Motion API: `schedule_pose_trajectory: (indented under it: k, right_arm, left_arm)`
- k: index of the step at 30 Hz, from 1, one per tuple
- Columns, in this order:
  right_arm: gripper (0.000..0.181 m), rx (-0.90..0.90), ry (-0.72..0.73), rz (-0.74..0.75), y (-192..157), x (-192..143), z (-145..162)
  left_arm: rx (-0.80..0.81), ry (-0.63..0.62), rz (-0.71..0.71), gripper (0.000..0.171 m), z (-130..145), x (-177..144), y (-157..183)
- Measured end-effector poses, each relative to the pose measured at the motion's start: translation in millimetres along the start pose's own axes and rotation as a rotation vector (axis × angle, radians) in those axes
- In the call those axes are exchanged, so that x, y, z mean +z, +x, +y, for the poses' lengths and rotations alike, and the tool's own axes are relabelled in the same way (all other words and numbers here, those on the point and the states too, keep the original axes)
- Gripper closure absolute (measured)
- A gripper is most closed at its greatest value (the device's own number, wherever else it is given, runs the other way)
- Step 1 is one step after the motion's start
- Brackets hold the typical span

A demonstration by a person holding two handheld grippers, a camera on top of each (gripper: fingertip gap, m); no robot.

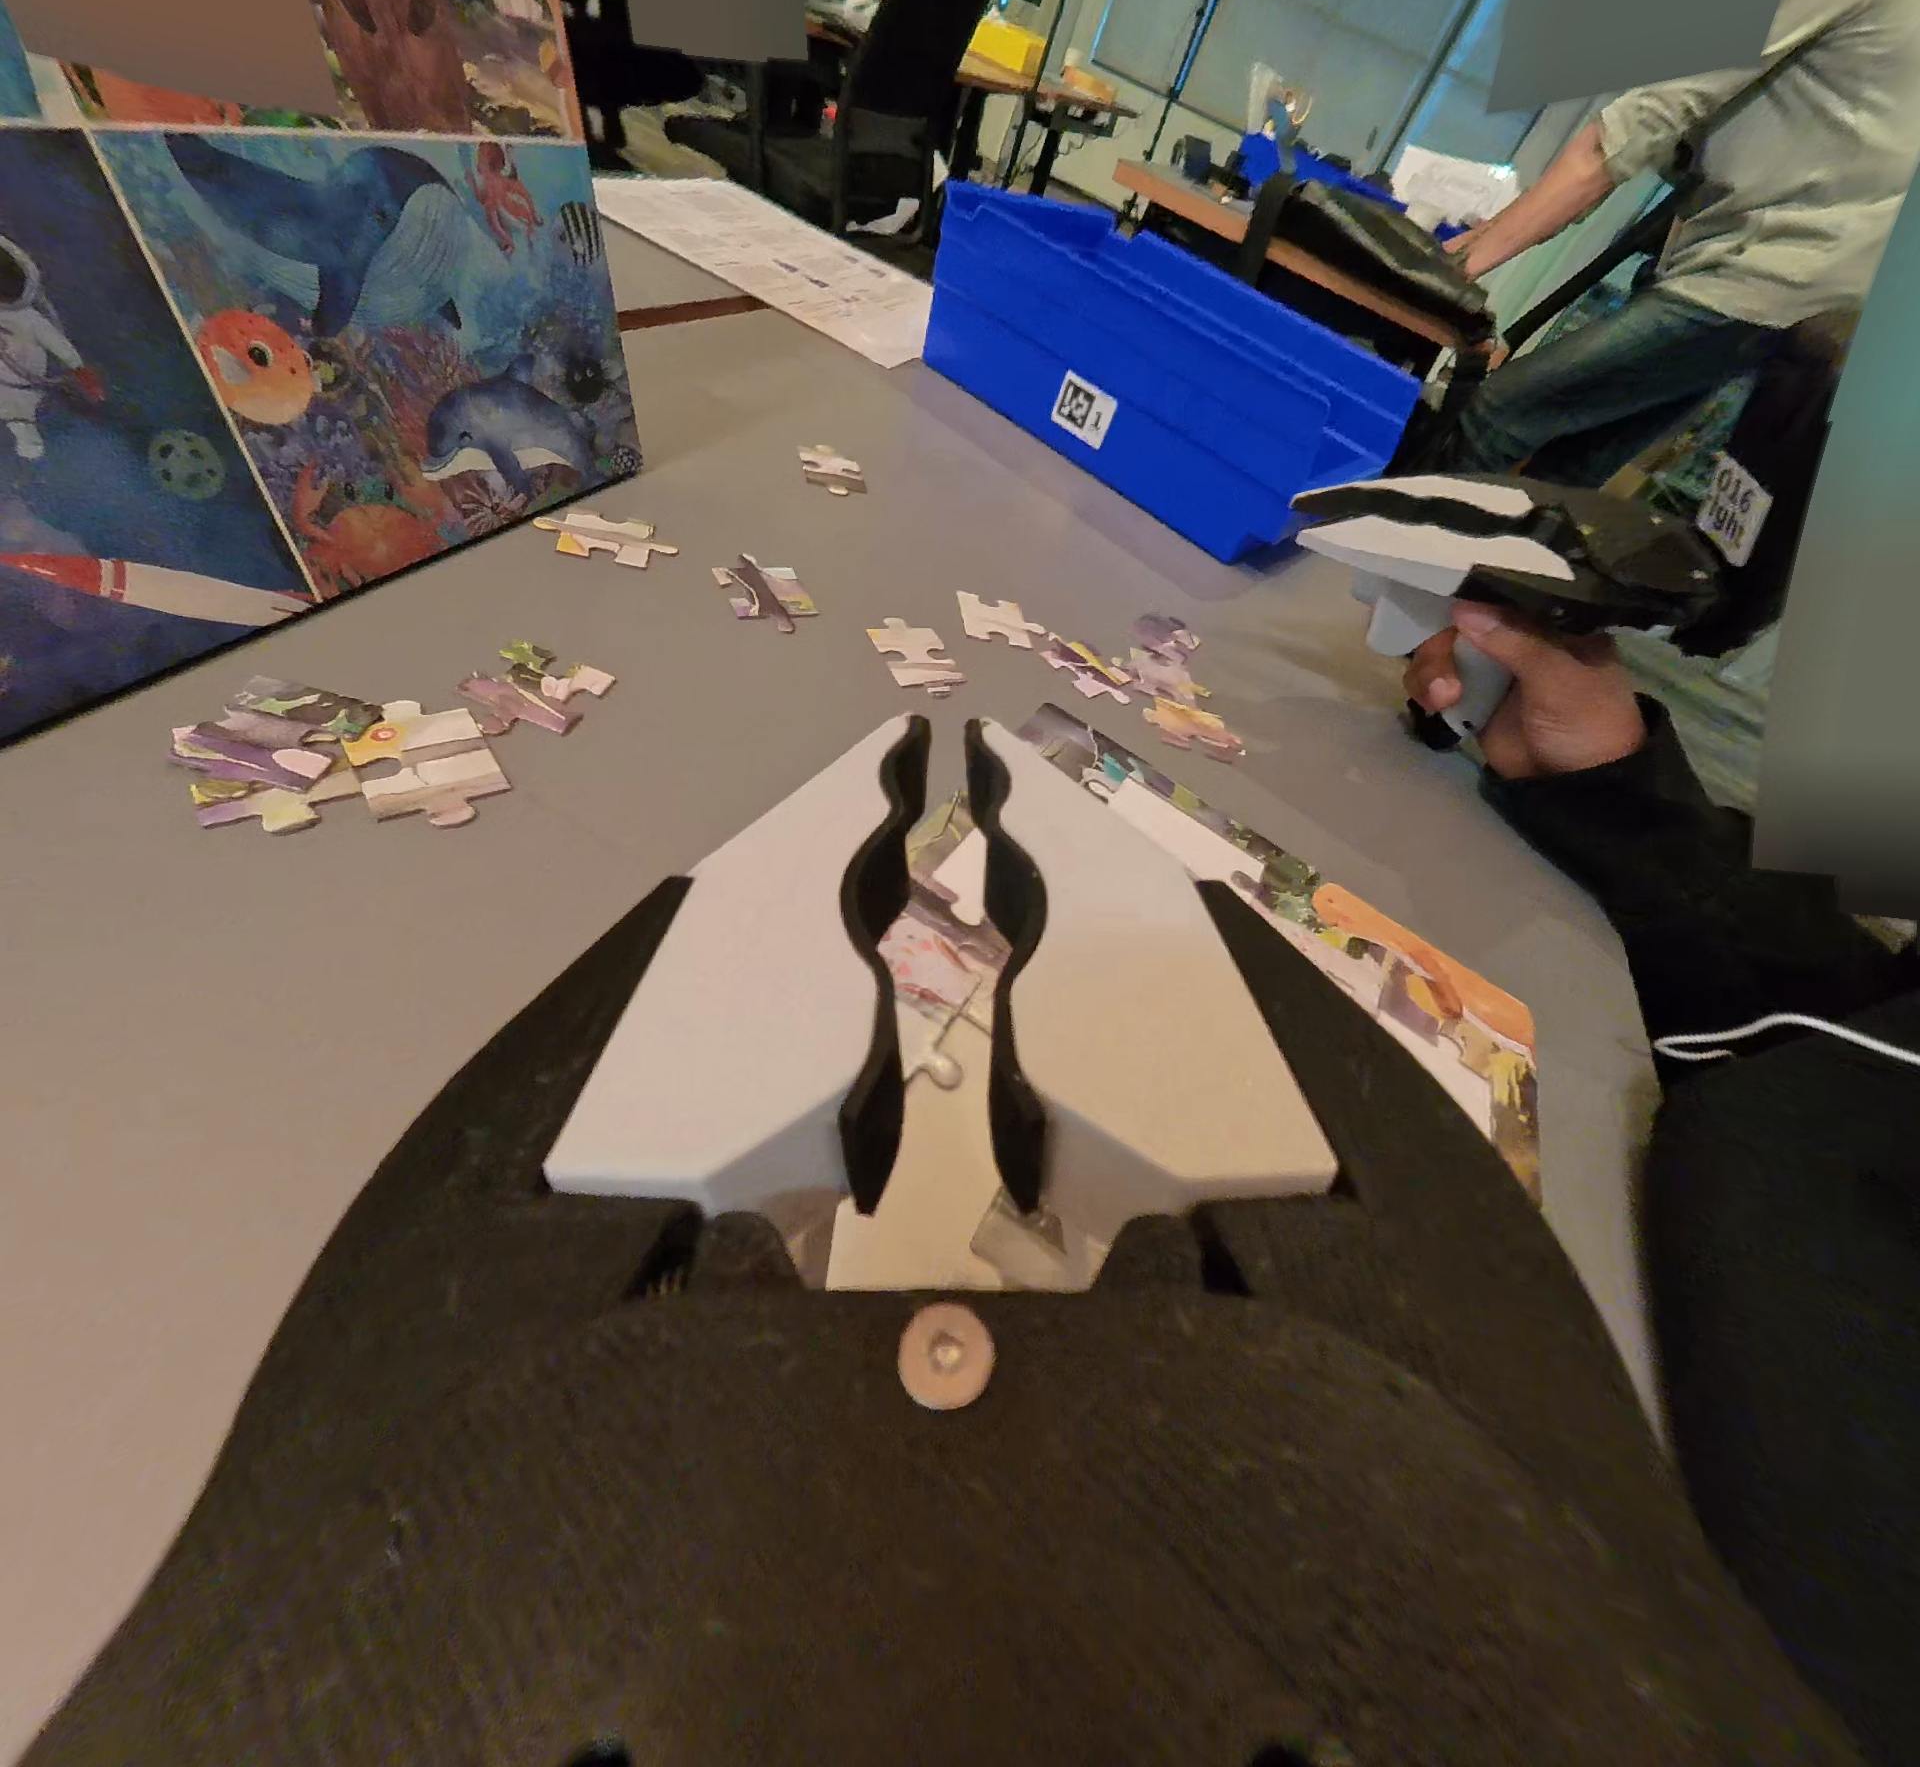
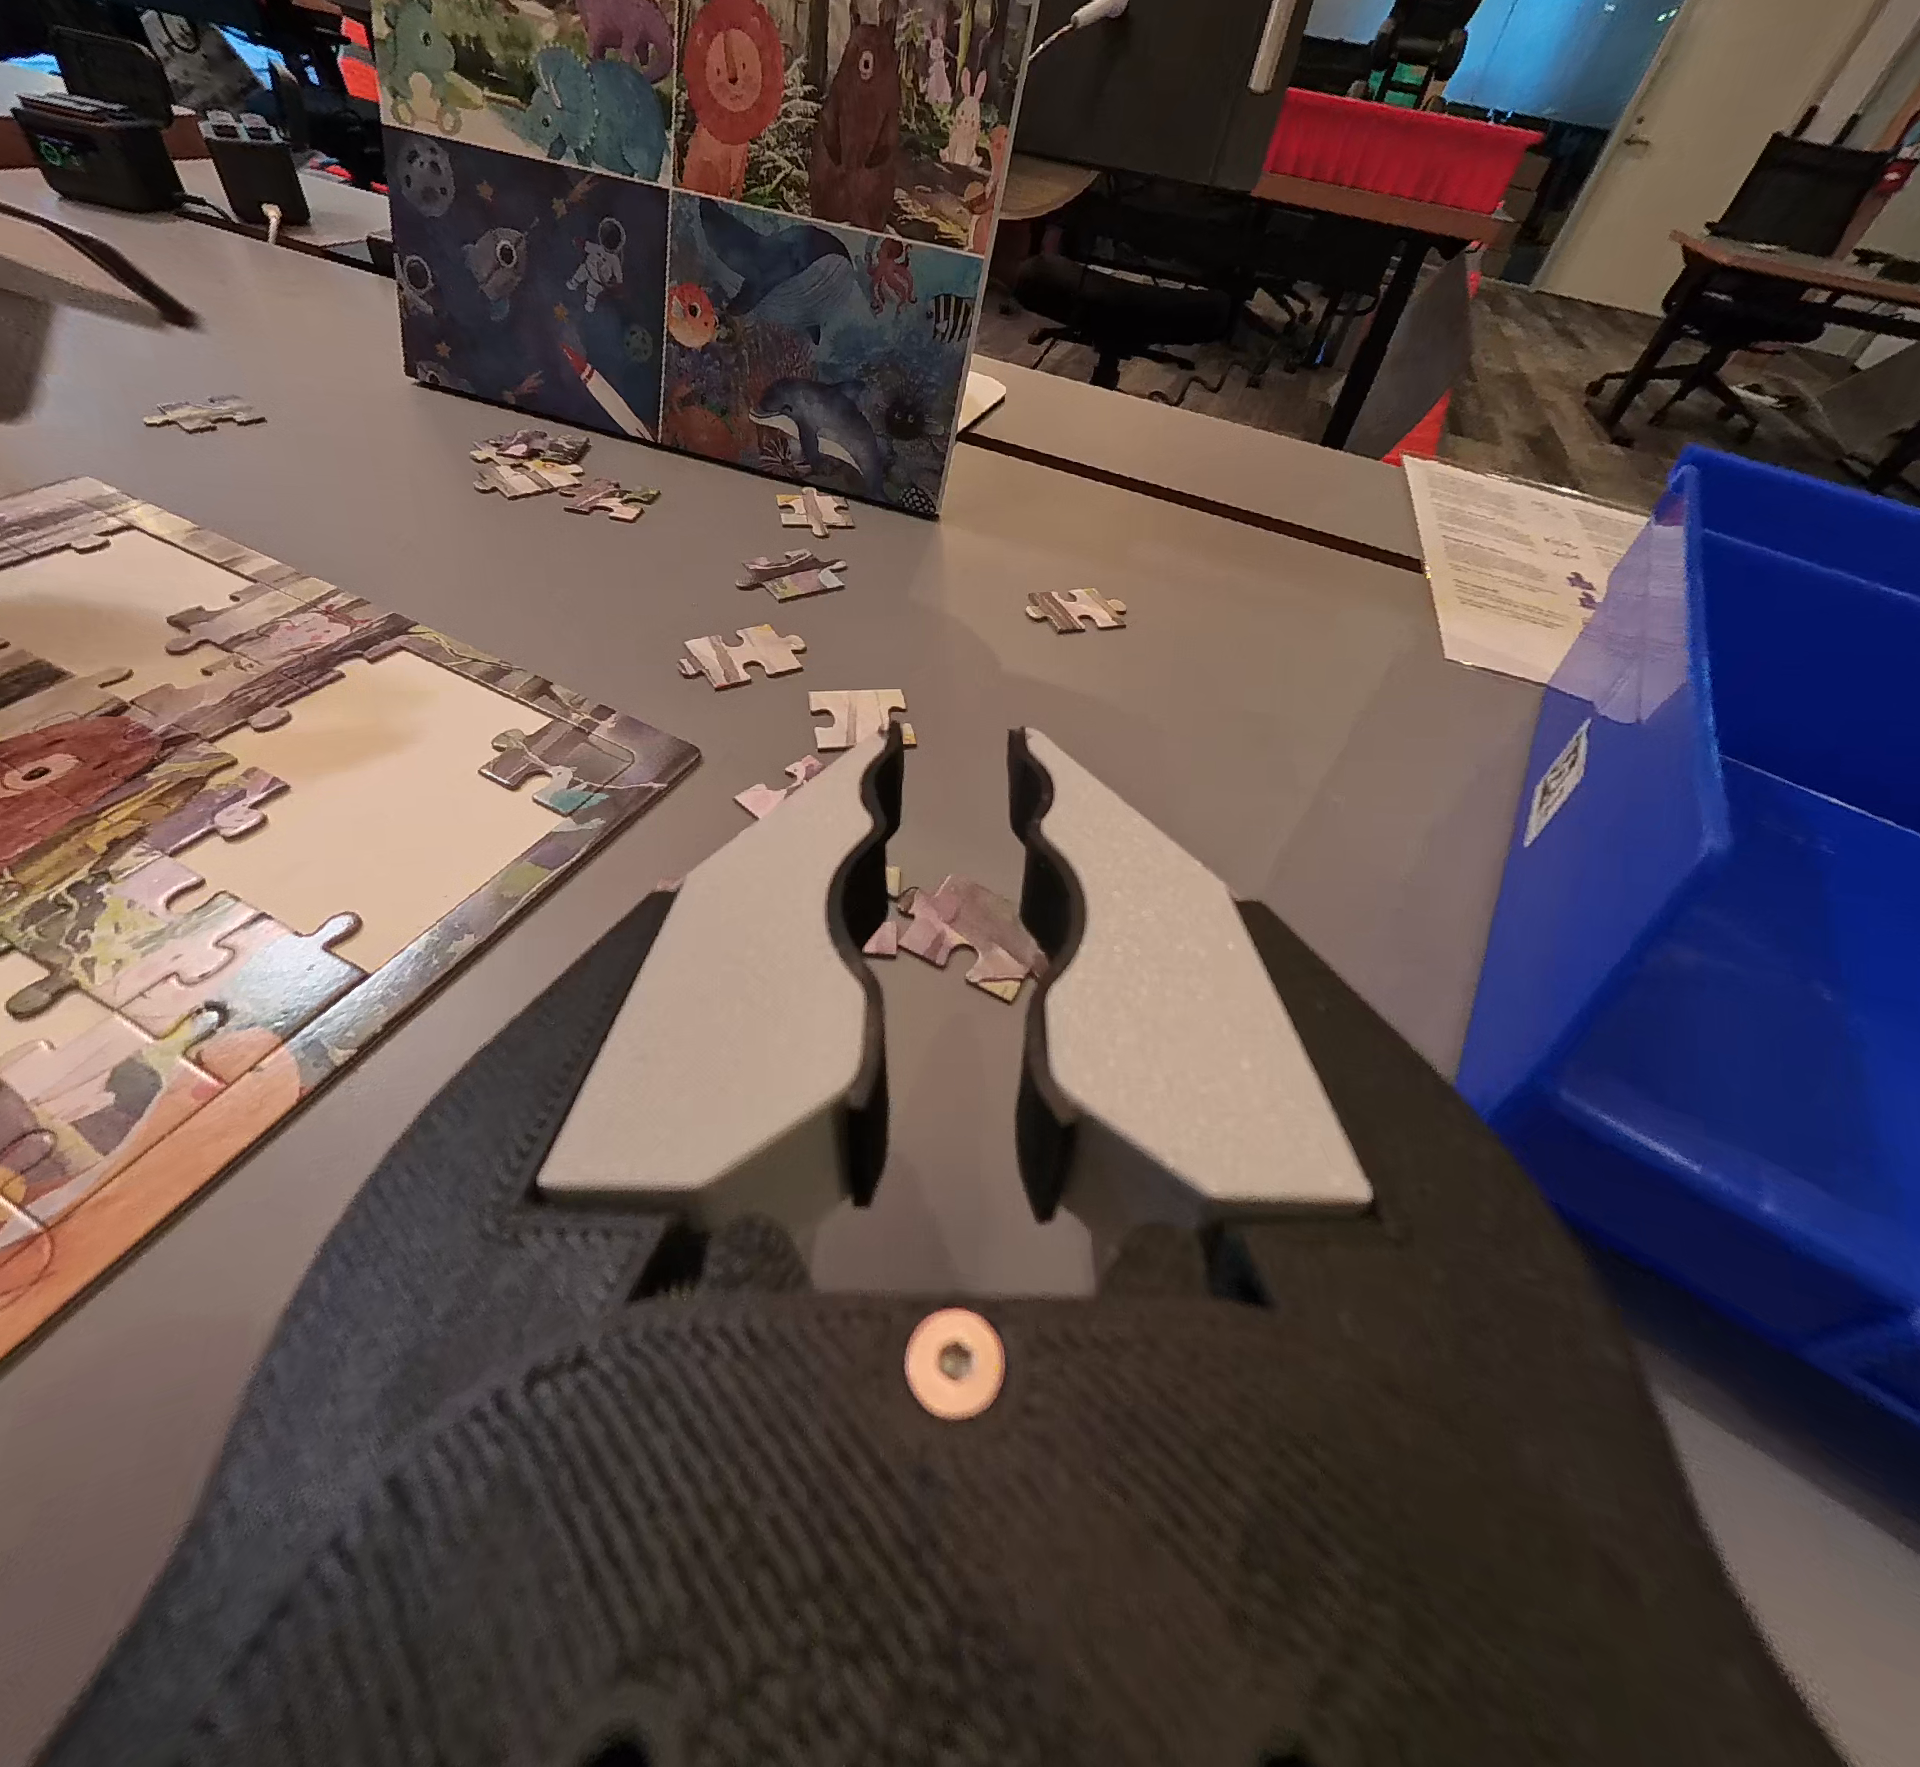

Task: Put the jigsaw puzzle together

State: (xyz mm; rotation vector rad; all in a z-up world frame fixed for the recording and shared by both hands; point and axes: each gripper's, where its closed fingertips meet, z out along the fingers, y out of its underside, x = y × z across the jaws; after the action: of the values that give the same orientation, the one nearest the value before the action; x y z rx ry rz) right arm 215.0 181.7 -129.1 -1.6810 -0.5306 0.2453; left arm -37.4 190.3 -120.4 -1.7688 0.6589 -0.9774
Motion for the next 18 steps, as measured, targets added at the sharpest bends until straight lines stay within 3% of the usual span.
schedule_pose_trajectory:
  k: [3,7,11,14,18]
  right_arm:
    - [0.163,0.005,0.008,-0.001,1,-1,-1]
    - [0.163,0.002,0.013,0.000,0,-1,-2]
    - [0.163,0.004,0.030,0.003,1,-3,-4]
    - [0.163,0.010,0.057,0.008,2,-6,-7]
    - [0.165,0.018,0.098,0.019,4,-11,-11]
  left_arm:
    - [-0.071,-0.113,0.112,0.154,2,26,18]
    - [-0.077,-0.405,0.246,0.107,16,74,40]
    - [0.085,-0.581,0.204,0.103,37,126,23]
    - [0.073,-0.693,0.189,0.103,53,143,14]
    - [0.050,-0.685,0.174,0.101,56,148,11]
